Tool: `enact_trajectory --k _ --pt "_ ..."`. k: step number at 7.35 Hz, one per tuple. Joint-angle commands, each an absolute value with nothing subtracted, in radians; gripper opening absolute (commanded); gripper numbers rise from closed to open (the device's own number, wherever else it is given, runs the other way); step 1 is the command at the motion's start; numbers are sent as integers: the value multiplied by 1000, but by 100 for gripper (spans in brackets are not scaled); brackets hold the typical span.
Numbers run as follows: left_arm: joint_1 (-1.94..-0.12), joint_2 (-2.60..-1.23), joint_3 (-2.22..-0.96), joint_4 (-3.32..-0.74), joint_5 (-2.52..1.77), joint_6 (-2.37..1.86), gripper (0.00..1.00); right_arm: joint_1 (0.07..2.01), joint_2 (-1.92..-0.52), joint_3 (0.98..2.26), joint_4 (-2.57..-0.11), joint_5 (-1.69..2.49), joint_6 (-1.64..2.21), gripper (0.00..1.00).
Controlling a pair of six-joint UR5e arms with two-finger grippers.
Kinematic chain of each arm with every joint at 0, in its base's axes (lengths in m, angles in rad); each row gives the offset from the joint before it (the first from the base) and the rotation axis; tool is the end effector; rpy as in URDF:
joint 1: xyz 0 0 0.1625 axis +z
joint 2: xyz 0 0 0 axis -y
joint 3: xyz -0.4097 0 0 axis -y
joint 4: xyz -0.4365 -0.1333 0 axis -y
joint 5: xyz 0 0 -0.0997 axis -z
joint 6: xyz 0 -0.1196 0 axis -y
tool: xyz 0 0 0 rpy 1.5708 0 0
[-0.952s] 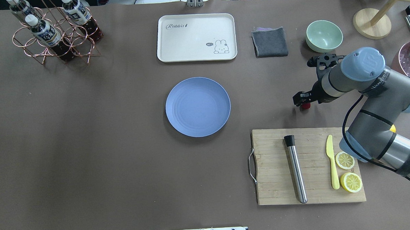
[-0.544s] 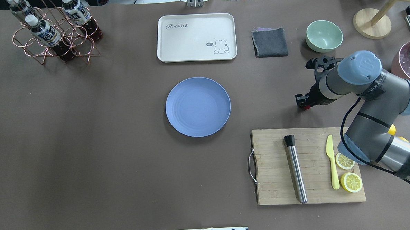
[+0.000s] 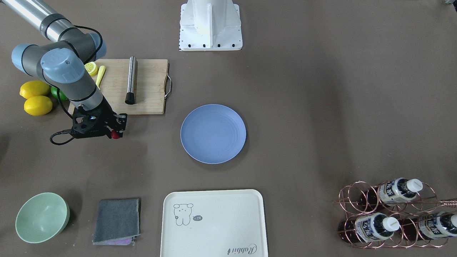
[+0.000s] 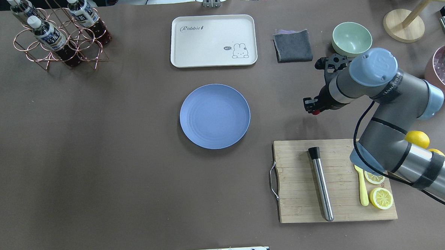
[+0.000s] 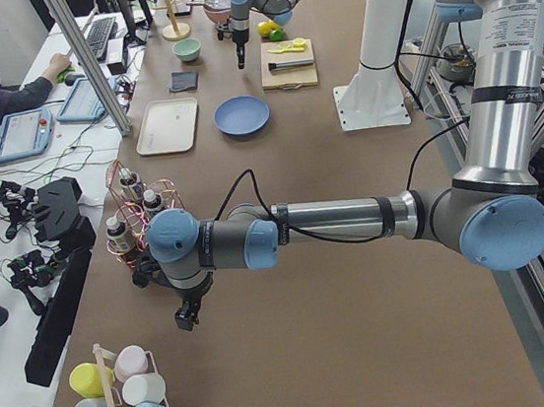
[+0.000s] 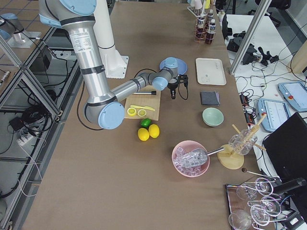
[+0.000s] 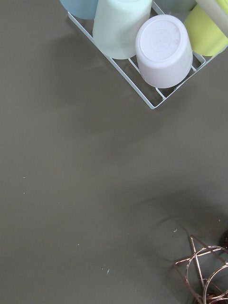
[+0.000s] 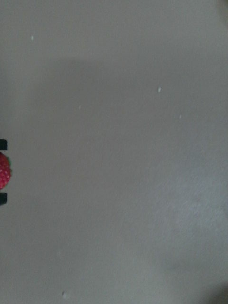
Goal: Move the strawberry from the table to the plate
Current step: 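Carry the strawberry with the right gripper over the blue plate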
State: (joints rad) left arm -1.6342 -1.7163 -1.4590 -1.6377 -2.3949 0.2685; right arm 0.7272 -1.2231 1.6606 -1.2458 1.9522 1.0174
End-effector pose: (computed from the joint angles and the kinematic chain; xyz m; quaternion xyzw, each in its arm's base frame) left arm -0.0836 -0.5989 0.6240 0.1115 0.3869 0.1137 0.9083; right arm -0.4518 -0.5209 0.3742 0.0772 -0.3981 0.0088 0.9141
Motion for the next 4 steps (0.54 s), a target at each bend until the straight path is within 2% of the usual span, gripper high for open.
enact_trajectory --k 1,3,4 --pt "-1638 -1713 -1456 -1638 -2448 268 98 678 -1033 1640 -1411 1942 1121 0" --pt "-1657 -1713 -1454 -1638 -2456 268 98 606 -866 1530 -1422 1890 1248 0" --pt "-1657 -1710 -1456 -1638 -2456 268 98 576 -766 1432 -1422 1859 1294 0"
